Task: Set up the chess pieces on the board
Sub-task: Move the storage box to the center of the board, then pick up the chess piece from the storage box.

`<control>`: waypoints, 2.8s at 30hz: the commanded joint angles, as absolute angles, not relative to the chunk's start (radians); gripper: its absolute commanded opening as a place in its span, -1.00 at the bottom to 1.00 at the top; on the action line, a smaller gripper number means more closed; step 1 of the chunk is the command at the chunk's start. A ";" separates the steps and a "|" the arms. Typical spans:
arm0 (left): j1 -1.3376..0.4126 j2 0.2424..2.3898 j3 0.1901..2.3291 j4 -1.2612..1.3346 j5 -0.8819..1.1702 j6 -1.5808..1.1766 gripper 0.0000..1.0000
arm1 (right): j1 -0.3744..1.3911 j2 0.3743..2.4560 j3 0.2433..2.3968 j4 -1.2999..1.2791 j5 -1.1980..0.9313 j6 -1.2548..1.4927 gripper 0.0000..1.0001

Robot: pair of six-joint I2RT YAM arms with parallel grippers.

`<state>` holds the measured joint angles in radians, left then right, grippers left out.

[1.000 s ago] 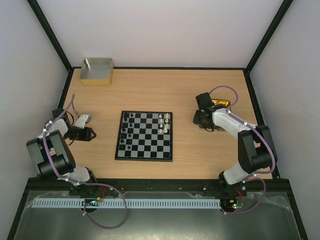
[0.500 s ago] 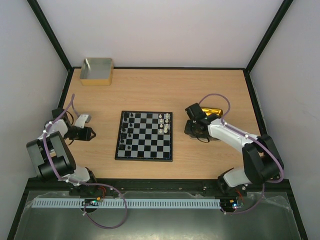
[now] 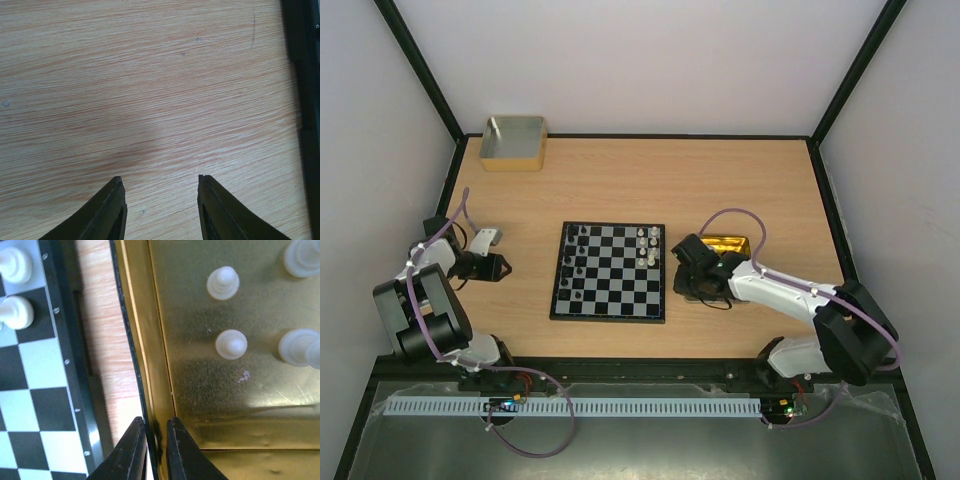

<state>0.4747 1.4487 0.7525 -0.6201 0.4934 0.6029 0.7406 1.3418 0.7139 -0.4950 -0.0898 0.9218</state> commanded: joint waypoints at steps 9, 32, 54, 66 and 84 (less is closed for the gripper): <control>0.476 1.425 0.764 -0.641 0.497 0.612 -0.19 | 0.815 1.356 0.745 -0.514 -0.044 0.990 -0.75; 0.201 1.546 0.884 -0.672 0.405 0.560 -0.92 | 0.813 1.260 0.934 -0.738 0.166 0.878 -0.05; 0.154 1.273 0.859 -0.690 0.338 0.501 0.99 | 0.780 1.307 1.076 -0.853 0.255 0.811 0.99; 0.149 1.220 0.810 -0.693 0.308 0.485 0.99 | 0.718 1.326 1.113 -0.904 0.189 0.774 0.95; 0.144 1.209 0.782 -0.651 0.302 0.467 0.99 | 0.547 1.451 1.072 -0.741 0.119 0.691 0.10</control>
<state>0.1486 1.2255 0.8070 -0.6548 0.3058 0.4805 0.5949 1.3769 1.0889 -0.7937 0.1669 0.7307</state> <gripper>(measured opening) 0.995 0.626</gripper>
